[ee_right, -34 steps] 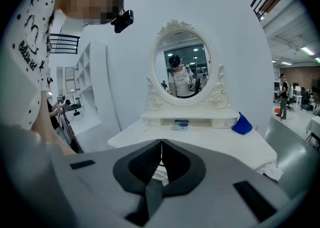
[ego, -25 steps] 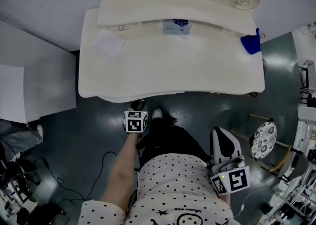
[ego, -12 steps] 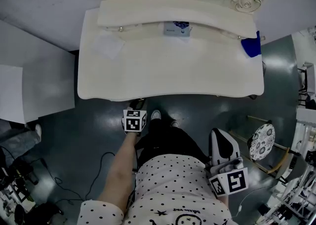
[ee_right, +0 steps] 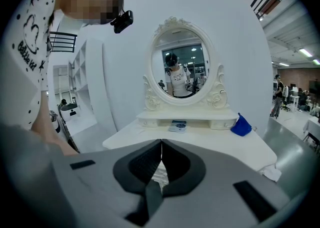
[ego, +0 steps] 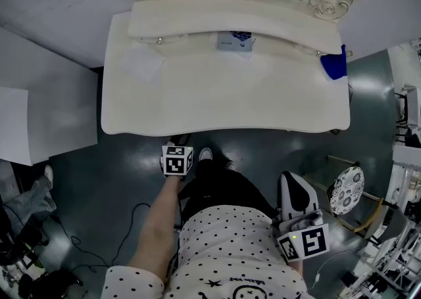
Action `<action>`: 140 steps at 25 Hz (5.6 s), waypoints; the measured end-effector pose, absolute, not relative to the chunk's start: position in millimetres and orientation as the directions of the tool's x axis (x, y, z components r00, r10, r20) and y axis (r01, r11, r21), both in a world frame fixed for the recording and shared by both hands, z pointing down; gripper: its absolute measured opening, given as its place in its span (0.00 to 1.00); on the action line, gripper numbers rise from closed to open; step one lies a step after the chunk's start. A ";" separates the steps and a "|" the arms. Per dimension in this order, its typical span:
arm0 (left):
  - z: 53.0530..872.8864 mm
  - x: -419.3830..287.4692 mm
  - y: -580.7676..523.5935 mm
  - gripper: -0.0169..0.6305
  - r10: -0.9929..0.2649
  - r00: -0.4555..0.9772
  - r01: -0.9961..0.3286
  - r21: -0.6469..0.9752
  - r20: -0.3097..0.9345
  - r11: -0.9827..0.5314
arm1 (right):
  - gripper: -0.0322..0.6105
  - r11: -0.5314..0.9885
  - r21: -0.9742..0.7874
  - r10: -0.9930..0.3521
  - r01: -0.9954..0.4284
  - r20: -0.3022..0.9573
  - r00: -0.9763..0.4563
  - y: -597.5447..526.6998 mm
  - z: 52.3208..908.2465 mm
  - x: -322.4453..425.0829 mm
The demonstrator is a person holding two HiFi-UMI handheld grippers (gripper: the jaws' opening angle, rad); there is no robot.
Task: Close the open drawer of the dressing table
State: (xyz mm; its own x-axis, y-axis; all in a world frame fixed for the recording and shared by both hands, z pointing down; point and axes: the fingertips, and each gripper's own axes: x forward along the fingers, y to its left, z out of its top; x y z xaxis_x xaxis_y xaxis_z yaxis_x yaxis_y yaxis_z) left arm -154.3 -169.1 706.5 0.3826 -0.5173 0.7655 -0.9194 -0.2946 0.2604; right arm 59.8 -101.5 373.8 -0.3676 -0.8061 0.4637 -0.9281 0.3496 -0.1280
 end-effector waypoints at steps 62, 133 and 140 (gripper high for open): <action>686.4 -160.4 -130.2 0.04 -0.583 0.239 -0.970 0.211 0.776 -0.117 | 0.06 0.399 -0.155 -0.813 -0.904 0.396 -0.427 -63.2 363.6 94.4; 309.9 10.4 30.7 0.04 -0.887 0.454 -0.889 0.111 0.086 -0.444 | 0.06 0.528 -0.157 -0.812 -0.835 0.194 -0.550 21.7 326.7 156.0; 312.8 9.4 28.8 0.04 -0.884 0.458 -0.882 0.176 0.096 -0.438 | 0.06 0.525 -0.171 -0.810 -0.834 0.200 -0.551 23.2 327.4 157.3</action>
State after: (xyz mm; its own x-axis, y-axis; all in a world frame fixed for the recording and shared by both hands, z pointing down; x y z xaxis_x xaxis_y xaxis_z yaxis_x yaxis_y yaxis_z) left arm 9.4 28.8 312.8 0.4584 -0.8836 0.0958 -0.8815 -0.4383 0.1755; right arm 157.3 23.2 327.4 -0.5510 -0.8102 0.1998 -0.8338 0.5250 -0.1706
